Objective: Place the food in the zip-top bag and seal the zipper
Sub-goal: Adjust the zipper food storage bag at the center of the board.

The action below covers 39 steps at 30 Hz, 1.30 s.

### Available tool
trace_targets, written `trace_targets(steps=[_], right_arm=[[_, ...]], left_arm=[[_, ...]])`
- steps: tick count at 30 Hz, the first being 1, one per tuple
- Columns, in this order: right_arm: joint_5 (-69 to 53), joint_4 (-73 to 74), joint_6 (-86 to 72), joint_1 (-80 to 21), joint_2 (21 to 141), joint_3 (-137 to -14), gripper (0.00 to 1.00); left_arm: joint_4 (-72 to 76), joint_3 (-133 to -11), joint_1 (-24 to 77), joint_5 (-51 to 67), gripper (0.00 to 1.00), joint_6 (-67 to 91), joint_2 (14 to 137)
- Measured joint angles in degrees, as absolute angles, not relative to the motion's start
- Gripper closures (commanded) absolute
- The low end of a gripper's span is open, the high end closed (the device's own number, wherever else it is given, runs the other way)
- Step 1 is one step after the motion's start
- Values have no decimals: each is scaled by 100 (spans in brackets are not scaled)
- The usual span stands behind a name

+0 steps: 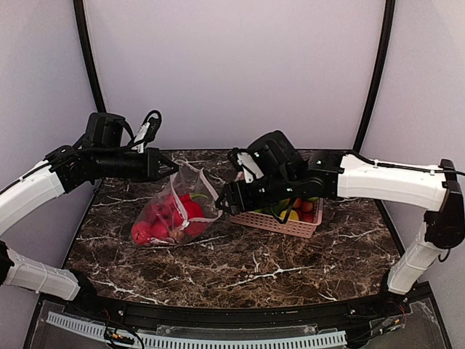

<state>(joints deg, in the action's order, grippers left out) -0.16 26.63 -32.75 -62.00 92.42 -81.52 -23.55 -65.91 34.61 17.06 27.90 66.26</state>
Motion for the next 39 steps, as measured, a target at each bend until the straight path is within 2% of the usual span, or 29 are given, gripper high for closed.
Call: trace_targets(steps=[8,16,21,30,39], right_arm=[[-423,2545,-3498,-6073,9896,-8154,49],[-604,2353,-3522,-6047,10173,-8329,100],[-773,2410,-3317,-6031,10180,-8820,100],[-1114,2069,-2735,-6088,9843,-10077,100],[-1345,1872,-2923,-6101,9848,-9845,100]], left_arm=[[-2410,-6591,3450,1704,99,2766,6606],[-2462,-6591,3411,1688,99,2742,6580],[-2718,-6731,3336,1581,99,2622,6578],[-3553,-7961,3017,1017,99,2147,6206],[-3618,-7651,3011,1234,99,2163,6241]])
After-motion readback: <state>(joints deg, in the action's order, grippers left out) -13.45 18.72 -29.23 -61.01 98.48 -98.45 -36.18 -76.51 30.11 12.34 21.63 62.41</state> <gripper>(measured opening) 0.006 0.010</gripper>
